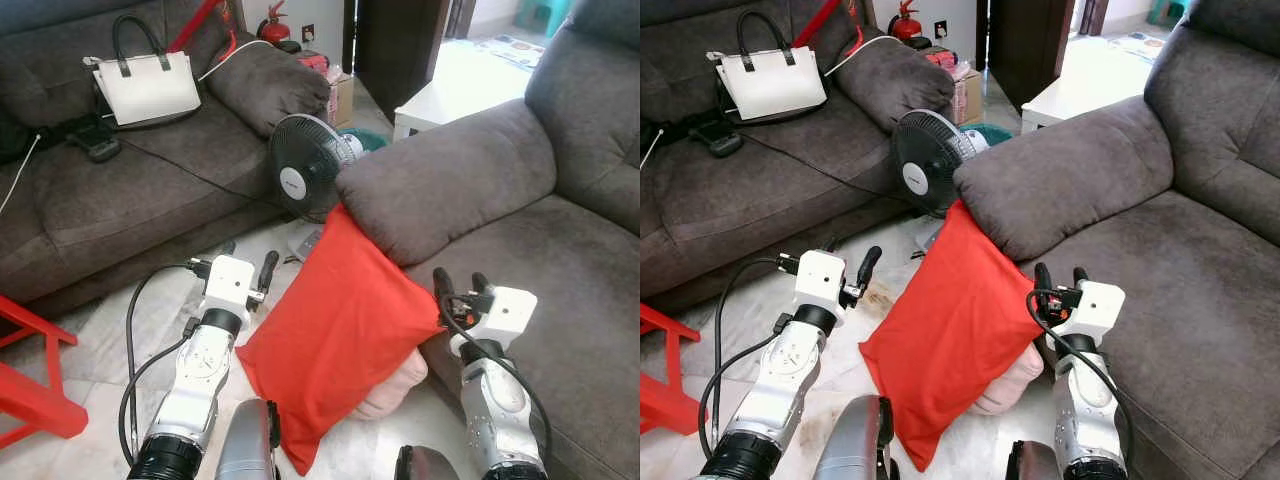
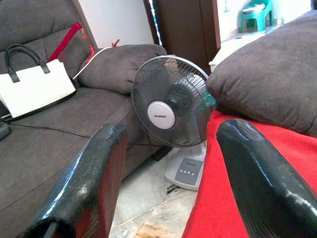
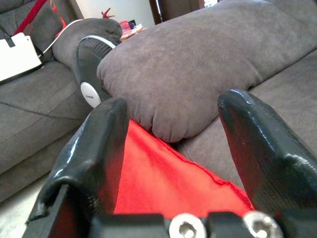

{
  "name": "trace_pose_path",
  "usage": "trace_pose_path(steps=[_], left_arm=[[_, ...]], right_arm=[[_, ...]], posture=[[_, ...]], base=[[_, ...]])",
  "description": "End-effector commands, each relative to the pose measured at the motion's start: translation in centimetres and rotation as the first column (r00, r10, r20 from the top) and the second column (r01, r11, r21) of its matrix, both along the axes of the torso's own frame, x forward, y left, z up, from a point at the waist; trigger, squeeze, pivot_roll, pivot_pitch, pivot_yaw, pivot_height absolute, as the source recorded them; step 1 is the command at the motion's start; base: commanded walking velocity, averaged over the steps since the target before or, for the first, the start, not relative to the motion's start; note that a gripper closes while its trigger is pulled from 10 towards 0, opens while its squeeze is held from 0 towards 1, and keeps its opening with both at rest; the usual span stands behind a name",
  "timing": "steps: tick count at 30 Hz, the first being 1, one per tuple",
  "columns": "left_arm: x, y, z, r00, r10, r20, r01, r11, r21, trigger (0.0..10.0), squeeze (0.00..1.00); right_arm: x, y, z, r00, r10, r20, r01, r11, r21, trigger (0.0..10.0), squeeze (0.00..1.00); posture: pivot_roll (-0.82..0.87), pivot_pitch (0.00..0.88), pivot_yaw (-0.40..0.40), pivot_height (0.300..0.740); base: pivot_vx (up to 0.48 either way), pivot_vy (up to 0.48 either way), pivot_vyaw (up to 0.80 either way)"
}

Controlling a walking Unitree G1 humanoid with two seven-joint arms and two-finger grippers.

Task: Move the pillow to the sofa from floor

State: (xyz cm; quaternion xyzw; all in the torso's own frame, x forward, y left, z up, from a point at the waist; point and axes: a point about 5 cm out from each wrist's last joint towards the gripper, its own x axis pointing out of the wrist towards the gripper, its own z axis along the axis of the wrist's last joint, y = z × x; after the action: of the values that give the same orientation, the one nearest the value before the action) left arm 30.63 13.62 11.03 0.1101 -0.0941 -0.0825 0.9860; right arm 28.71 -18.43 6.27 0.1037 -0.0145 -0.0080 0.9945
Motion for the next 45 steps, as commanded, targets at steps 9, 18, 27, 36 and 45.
trace_pose_path(steps=[9, 18, 27, 36, 45], left_arm=[[0.06, 0.34, -0.05, 1.000, 0.011, -0.006, -0.011, 1.000, -0.008, 10.0, 0.00], [0.06, 0.15, -0.05, 1.000, 0.013, -0.007, -0.013, 1.000, -0.020, 10.0, 0.00], [0.03, 0.11, -0.06, 1.000, 0.007, -0.012, -0.007, 1.000, -0.023, 10.0, 0.00], [0.01, 0.06, -0.15, 1.000, 0.002, -0.017, -0.002, 1.000, -0.021, 10.0, 0.00], [0.02, -0.03, -0.19, 1.000, 0.004, -0.019, -0.004, 1.000, -0.020, 10.0, 0.00]], right_arm=[[0.17, 0.55, 0.23, 0.999, 0.030, 0.012, -0.030, 1.000, -0.010, 10.0, 0.00], [0.18, 0.51, 0.28, 0.999, 0.038, 0.008, -0.038, 0.999, -0.014, 10.0, 0.00], [0.20, 0.87, 0.00, 0.999, 0.049, -0.002, -0.049, 0.999, -0.011, 10.0, 0.00], [0.27, 0.96, -0.31, 0.998, 0.057, -0.037, -0.057, 0.998, 0.000, 10.0, 0.00], [0.25, 0.85, -0.32, 0.998, 0.064, -0.025, -0.065, 0.998, -0.022, 10.0, 0.00]], posture=[[0.08, 0.075, 0.033, 0.563], [0.08, 0.076, 0.029, 0.563], [0.08, 0.079, 0.030, 0.563], [0.08, 0.080, 0.031, 0.543], [0.08, 0.082, 0.028, 0.533]], base=[[0.000, 0.000, 0.00], [0.000, 0.000, 0.00], [0.000, 0.000, 0.00], [0.000, 0.000, 0.00], [0.000, 0.000, 0.00]])
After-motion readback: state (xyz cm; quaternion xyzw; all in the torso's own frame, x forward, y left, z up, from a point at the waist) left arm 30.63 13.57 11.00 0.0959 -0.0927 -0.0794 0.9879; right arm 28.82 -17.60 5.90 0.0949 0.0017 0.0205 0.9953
